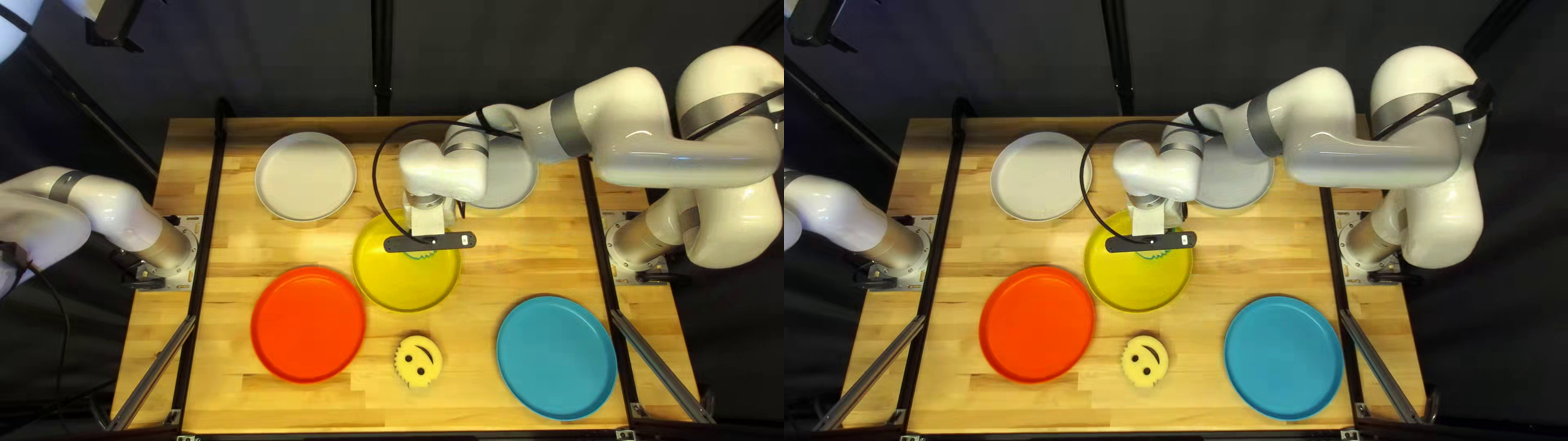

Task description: Pick up sponge and scrub the plate

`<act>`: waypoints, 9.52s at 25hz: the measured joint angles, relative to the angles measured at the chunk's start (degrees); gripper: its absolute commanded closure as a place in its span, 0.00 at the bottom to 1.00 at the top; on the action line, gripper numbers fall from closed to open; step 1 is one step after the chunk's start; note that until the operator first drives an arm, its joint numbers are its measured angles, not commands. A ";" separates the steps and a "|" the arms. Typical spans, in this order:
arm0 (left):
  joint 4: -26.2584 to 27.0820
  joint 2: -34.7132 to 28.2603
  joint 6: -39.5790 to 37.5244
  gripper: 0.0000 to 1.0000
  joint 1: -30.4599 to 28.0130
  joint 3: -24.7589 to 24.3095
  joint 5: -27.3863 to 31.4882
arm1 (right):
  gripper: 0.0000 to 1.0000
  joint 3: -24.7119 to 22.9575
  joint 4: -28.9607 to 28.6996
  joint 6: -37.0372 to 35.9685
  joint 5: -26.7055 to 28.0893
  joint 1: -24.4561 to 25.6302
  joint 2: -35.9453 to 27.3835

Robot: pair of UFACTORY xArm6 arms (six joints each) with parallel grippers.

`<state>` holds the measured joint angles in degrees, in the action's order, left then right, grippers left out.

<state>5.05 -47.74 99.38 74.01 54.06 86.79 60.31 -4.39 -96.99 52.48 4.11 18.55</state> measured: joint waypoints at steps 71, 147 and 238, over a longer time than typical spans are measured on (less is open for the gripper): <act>0.00 0.00 0.00 0.00 0.00 0.00 0.00 | 1.00 19.02 2.28 -1.29 6.00 -3.23 12.13; 0.00 0.00 0.00 0.00 0.00 0.00 0.00 | 0.00 14.48 -2.99 0.92 -1.25 20.23 7.03; 0.00 0.00 0.00 0.00 0.00 0.00 0.00 | 0.00 8.92 9.21 19.58 49.80 58.49 -51.02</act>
<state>5.05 -47.74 99.38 74.01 54.06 86.79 69.23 4.82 -77.41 102.29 62.60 -32.47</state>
